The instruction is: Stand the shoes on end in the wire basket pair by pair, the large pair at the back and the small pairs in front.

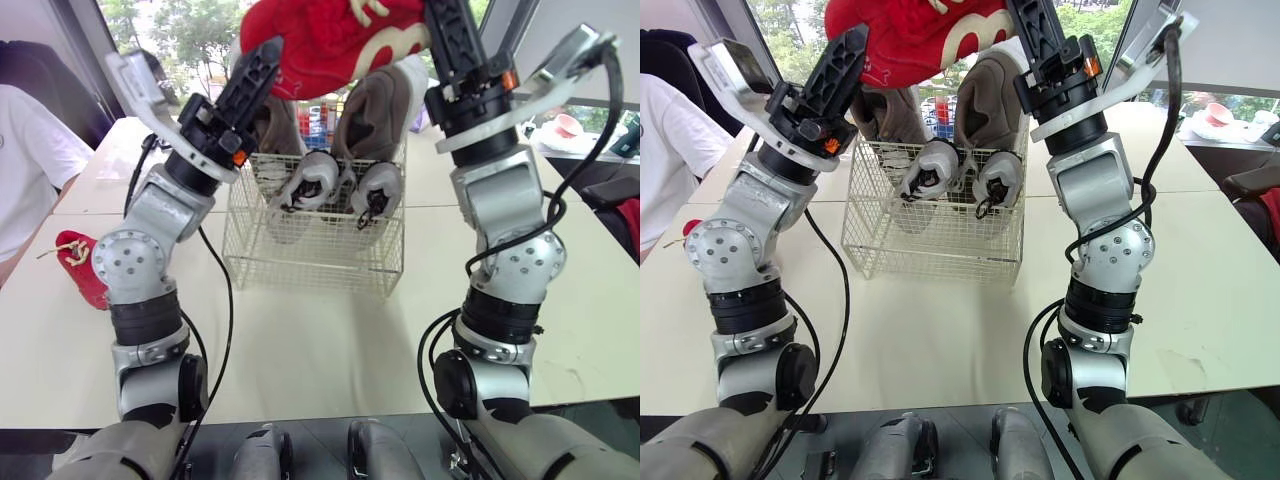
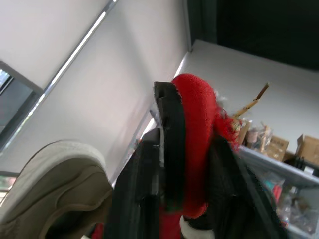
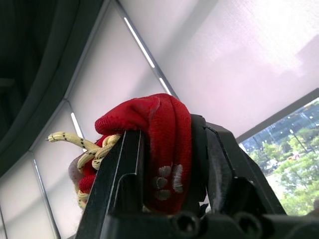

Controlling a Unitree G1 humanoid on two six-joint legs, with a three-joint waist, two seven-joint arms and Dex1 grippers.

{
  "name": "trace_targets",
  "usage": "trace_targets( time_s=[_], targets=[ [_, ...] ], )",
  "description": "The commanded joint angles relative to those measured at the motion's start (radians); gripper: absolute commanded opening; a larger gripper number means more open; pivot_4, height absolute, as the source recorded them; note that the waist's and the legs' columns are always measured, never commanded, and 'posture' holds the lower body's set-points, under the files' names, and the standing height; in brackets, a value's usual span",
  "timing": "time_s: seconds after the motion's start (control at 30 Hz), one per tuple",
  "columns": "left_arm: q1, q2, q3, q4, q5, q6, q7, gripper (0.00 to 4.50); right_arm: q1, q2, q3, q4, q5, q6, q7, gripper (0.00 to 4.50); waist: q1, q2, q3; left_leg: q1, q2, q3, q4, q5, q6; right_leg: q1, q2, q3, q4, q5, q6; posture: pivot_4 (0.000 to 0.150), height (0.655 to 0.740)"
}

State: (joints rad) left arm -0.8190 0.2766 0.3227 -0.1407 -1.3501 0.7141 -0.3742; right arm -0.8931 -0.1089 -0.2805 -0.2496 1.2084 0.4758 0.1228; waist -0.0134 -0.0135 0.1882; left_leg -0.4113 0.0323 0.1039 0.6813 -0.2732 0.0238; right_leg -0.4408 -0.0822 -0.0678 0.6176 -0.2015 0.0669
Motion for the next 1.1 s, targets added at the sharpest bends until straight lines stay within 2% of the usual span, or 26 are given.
trace_targets(
  time_s=[0.03, 0.1, 0.13, 0.27, 0.4, 0.47, 0.57, 0.67, 0.77, 0.97, 1.1],
  targets=[
    [0.021, 0.028, -0.024, -0.021, 0.021, 0.026, 0.003, 3.12, -0.045, -0.009, 0.006, -0.052, 0.036, -0.004, 0.021, 1.27, 0.0, 0.0, 0.0, 0.0, 0.0, 0.0, 0.0, 0.0, 0.0, 0.0, 0.0, 0.0, 0.0, 0.0, 0.0, 0.15, 0.74],
    [0.045, 0.062, -0.028, -0.059, 0.043, 0.039, 0.02, 4.23, -0.071, -0.024, -0.012, -0.04, 0.046, -0.006, 0.014, 1.27, 0.0, 0.0, 0.0, 0.0, 0.0, 0.0, 0.0, 0.0, 0.0, 0.0, 0.0, 0.0, 0.0, 0.0, 0.0, 0.15, 0.74],
    [0.06, 0.083, -0.028, -0.079, 0.043, 0.051, 0.038, 4.4, -0.083, -0.039, -0.022, -0.035, 0.05, -0.004, 0.017, 1.27, -0.001, 0.0, 0.0, 0.0, 0.0, 0.0, 0.0, 0.0, 0.0, 0.0, 0.0, 0.0, 0.0, 0.0, 0.0, 0.15, 0.74],
    [0.141, 0.183, -0.013, -0.188, -0.009, 0.116, 0.082, 4.4, -0.136, -0.143, -0.079, -0.003, 0.091, 0.021, 0.036, 1.27, -0.001, 0.001, 0.001, -0.001, 0.0, 0.0, -0.001, 0.0, 0.0, -0.002, 0.0, 0.0, -0.001, 0.0, 0.0, 0.15, 0.74],
    [0.24, 0.296, -0.002, -0.306, -0.04, 0.172, 0.128, 4.4, -0.184, -0.3, -0.137, 0.061, 0.127, 0.074, 0.098, 1.27, 0.002, 0.001, 0.002, -0.002, 0.0, 0.0, -0.001, 0.0, 0.0, -0.002, -0.001, 0.0, -0.002, 0.0, 0.0, 0.15, 0.74],
    [0.297, 0.352, 0.013, -0.363, -0.052, 0.186, 0.155, 4.4, -0.165, -0.44, -0.143, 0.084, 0.133, 0.158, 0.21, 1.27, 0.002, 0.001, 0.002, -0.003, 0.0, 0.0, -0.001, -0.001, 0.001, -0.002, -0.001, 0.0, -0.003, -0.001, -0.002, 0.15, 0.74],
    [0.373, 0.413, 0.038, -0.44, -0.033, 0.174, 0.195, 4.4, -0.071, -0.696, -0.09, 0.098, 0.053, 0.284, 0.477, 1.27, 0.005, 0.001, 0.002, -0.004, -0.001, 0.0, -0.001, -0.002, 0.003, -0.002, -0.003, 0.0, -0.006, -0.002, -0.004, 0.15, 0.74],
    [0.426, 0.402, 0.036, -0.493, -0.032, 0.137, 0.249, 4.4, 0.004, -0.823, 0.004, 0.075, -0.065, 0.291, 0.658, 1.27, 0.0, 0.001, 0.002, -0.004, -0.002, 0.001, -0.001, -0.003, 0.005, -0.002, -0.005, 0.0, -0.006, -0.003, -0.004, 0.15, 0.74],
    [0.489, 0.363, 0.013, -0.537, -0.004, 0.101, 0.288, 4.4, 0.031, -0.849, 0.061, 0.064, -0.153, 0.258, 0.75, 1.27, -0.002, 0.002, 0.002, -0.003, -0.001, 0.002, -0.001, -0.003, 0.004, -0.002, -0.005, 0.0, -0.006, -0.003, -0.004, 0.15, 0.74],
    [0.658, 0.275, -0.071, -0.594, 0.155, 0.029, 0.305, 4.4, 0.055, -0.811, 0.127, 0.083, -0.337, 0.143, 0.82, 1.27, 0.008, 0.001, 0.002, -0.004, -0.001, 0.002, -0.001, -0.003, 0.004, -0.003, -0.004, 0.0, -0.006, -0.002, -0.004, 0.15, 0.74],
    [0.679, 0.267, -0.067, -0.6, 0.136, 0.014, 0.296, 4.4, 0.063, -0.789, 0.164, 0.094, -0.443, 0.065, 0.859, 1.27, 0.014, 0.001, 0.002, -0.007, -0.002, 0.002, 0.001, -0.003, 0.004, -0.004, -0.005, 0.0, -0.007, -0.002, -0.004, 0.15, 0.74]
  ],
)
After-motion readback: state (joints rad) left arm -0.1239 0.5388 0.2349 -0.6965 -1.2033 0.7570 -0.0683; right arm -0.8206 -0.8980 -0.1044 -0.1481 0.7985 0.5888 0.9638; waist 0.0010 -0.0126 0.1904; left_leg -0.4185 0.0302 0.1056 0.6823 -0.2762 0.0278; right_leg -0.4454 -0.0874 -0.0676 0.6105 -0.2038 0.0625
